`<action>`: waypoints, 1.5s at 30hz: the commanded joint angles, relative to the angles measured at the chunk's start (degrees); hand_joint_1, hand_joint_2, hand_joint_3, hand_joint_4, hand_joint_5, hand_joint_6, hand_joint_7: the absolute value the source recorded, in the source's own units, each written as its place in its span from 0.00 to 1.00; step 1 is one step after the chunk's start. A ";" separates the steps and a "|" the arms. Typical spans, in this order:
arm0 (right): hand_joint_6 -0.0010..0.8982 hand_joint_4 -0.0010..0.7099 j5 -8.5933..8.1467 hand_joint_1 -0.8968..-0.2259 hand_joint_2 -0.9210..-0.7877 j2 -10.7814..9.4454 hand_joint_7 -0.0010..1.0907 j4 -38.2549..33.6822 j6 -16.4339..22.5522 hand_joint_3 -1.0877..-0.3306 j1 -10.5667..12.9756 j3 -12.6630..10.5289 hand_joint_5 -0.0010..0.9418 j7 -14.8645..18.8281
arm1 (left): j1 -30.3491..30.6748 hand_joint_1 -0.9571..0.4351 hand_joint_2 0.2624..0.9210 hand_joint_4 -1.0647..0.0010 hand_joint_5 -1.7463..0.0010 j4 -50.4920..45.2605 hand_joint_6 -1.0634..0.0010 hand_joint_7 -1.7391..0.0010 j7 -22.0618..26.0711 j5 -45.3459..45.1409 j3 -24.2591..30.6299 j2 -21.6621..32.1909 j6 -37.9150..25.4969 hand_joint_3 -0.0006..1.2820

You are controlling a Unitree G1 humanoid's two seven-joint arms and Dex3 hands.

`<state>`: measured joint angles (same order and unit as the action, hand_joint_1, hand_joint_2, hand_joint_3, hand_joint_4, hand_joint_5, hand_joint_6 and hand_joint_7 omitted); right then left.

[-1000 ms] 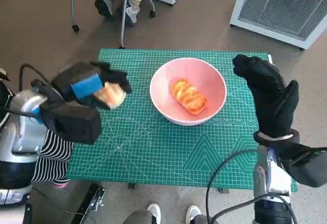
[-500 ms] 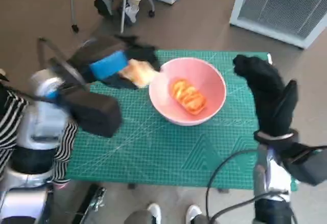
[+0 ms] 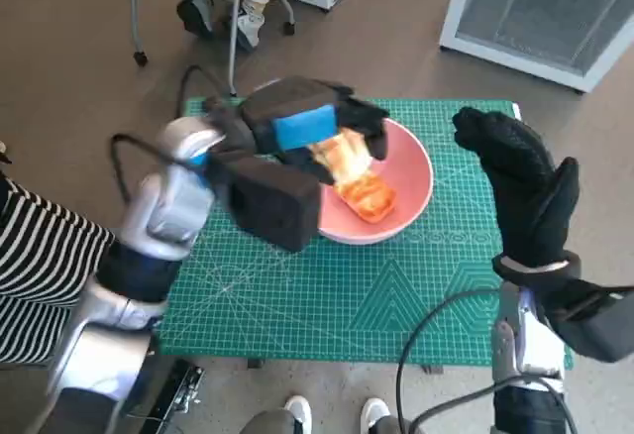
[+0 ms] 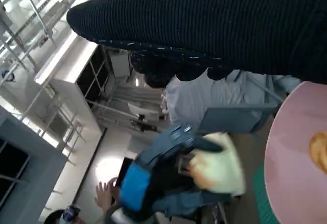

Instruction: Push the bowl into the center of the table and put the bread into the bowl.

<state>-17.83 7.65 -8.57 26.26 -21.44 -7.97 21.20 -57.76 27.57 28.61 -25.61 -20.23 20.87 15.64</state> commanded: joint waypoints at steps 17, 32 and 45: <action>0.12 0.27 0.07 0.32 0.00 1.12 0.34 0.69 -0.97 0.50 -0.46 -1.53 0.00 -0.69 | -0.66 0.39 0.77 0.97 1.00 9.18 0.84 1.00 5.12 4.65 1.67 -1.51 -2.71 0.01; 0.12 0.28 0.23 0.33 0.00 1.75 0.35 0.50 -1.79 0.50 -3.17 -2.21 0.01 -1.53 | 0.85 0.17 0.99 1.00 1.00 20.75 0.90 1.00 7.18 24.33 15.13 -4.48 11.68 0.09; 0.12 0.28 1.18 0.34 0.00 3.17 0.34 -0.74 -0.90 0.49 -6.38 -3.06 0.01 -1.50 | 3.19 0.15 1.00 0.95 0.99 22.90 0.85 0.99 2.92 31.19 22.47 -8.49 15.03 0.33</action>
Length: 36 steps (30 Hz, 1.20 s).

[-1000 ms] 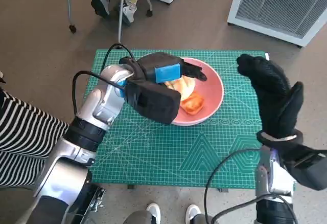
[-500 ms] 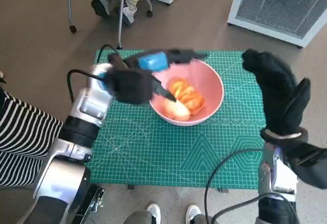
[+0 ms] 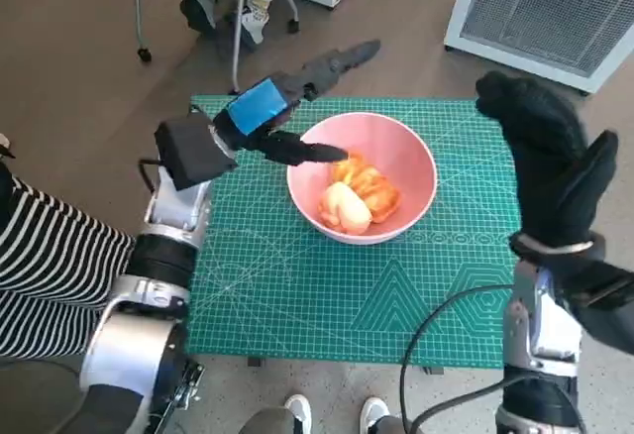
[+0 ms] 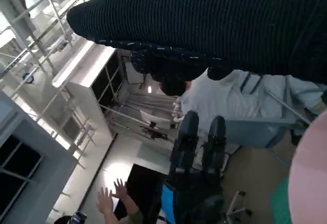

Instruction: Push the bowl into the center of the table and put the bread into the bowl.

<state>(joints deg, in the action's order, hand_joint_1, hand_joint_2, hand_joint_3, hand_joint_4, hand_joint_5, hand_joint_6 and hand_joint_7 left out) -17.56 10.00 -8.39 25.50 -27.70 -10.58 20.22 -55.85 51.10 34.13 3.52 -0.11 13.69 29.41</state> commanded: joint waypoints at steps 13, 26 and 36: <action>0.15 0.30 0.28 0.36 0.00 0.63 0.34 -0.82 -1.33 0.48 -1.39 -0.60 0.01 -1.62 | 8.05 0.16 1.00 0.91 0.98 -12.46 0.84 0.97 -0.66 16.08 8.28 -9.23 -1.30 0.47; 0.14 0.29 2.20 0.36 0.00 0.41 0.34 -0.81 -1.95 0.47 -2.05 0.34 0.00 -3.74 | 15.02 0.15 1.00 0.91 0.99 -20.78 0.85 0.96 -1.47 16.52 7.64 -11.97 -0.66 0.49; 0.11 0.28 3.12 0.30 0.00 -0.06 0.32 0.70 -3.08 0.47 -0.64 1.36 0.00 -4.63 | 17.65 0.14 1.00 0.92 0.99 -22.43 0.99 0.82 -2.16 14.90 7.00 -11.90 1.00 0.50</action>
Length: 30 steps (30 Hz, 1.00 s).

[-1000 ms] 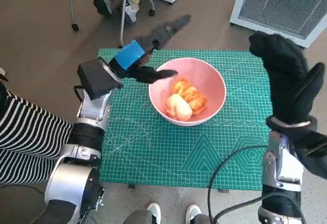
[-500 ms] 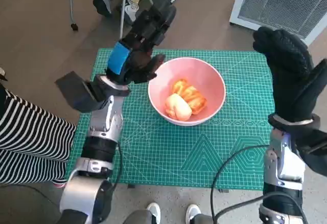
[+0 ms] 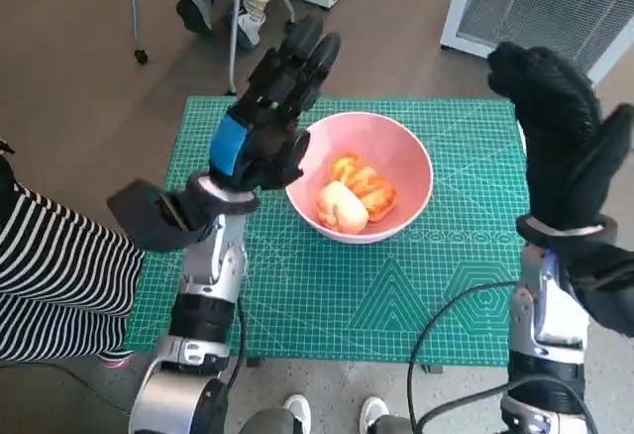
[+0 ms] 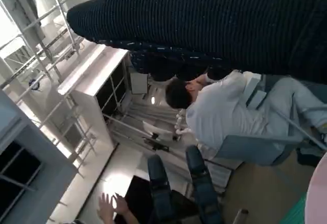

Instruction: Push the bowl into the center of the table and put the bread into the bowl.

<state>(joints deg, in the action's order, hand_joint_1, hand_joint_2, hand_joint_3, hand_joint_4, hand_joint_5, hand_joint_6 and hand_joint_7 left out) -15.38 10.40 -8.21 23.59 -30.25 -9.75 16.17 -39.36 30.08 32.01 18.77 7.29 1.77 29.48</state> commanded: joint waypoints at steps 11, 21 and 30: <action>0.11 0.28 1.39 0.29 0.00 -0.32 0.32 2.78 -1.06 0.47 4.87 0.97 0.00 -0.79 | 2.98 0.15 1.00 0.93 0.99 -3.46 1.00 0.82 1.22 1.63 0.00 -0.24 0.74 0.51; 0.13 0.28 0.91 0.29 0.00 -0.87 0.33 2.23 -0.75 0.48 6.07 1.13 0.00 -0.72 | 4.32 0.16 1.00 0.94 0.99 -3.67 1.00 0.82 1.87 3.25 0.34 -1.14 1.37 0.50; 0.17 0.28 0.04 0.30 0.00 -1.45 0.34 0.82 -0.89 0.55 6.32 1.11 0.00 -0.38 | 4.19 0.17 1.00 0.94 0.99 -2.19 1.00 0.83 2.44 3.38 0.59 -1.86 2.66 0.49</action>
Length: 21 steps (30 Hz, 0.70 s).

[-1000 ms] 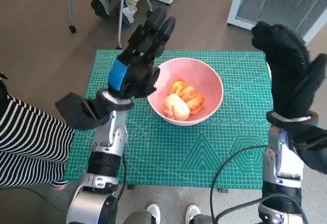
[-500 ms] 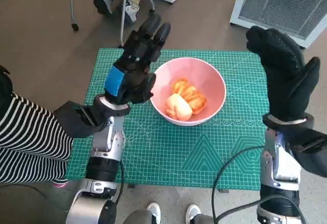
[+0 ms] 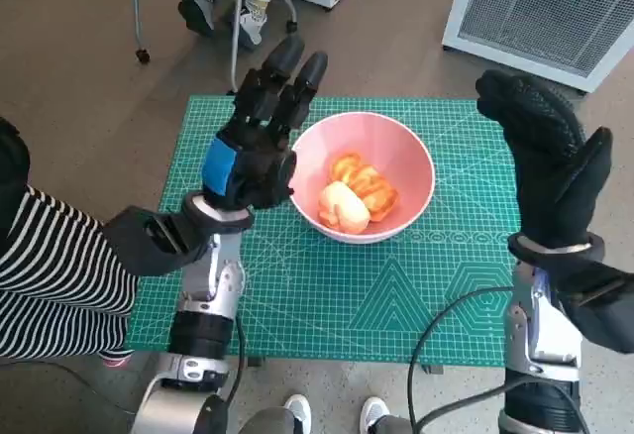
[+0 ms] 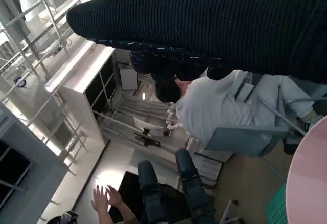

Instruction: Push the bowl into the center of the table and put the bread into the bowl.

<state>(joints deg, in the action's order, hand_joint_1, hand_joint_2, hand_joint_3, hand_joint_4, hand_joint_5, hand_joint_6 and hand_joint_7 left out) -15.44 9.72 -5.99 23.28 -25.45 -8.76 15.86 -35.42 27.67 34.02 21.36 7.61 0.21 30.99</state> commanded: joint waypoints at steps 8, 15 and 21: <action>0.18 0.28 0.90 0.31 0.00 -1.32 0.35 -1.38 -0.11 0.56 2.03 0.43 0.00 -0.20 | 0.54 0.17 1.00 0.94 0.99 0.52 1.00 0.84 1.18 0.71 0.32 -0.50 1.96 0.48; 0.18 0.28 2.24 0.34 0.00 -1.29 0.34 -2.02 1.53 0.55 2.49 0.91 0.00 -0.20 | 0.70 0.17 1.00 0.94 0.99 0.77 1.00 0.85 2.13 1.03 0.44 -0.40 2.60 0.48; 0.16 0.27 3.31 0.35 0.00 -1.08 0.33 -2.36 2.76 0.51 2.63 1.08 0.00 -0.07 | 1.20 0.18 1.00 0.94 0.99 0.65 1.00 0.85 3.14 1.76 0.62 -0.15 3.04 0.48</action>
<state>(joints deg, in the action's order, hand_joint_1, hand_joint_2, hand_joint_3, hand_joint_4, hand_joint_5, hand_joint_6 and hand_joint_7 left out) -13.09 8.62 -7.26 25.85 -24.13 -7.88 15.86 -35.05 28.03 36.45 22.45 7.89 -0.15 33.11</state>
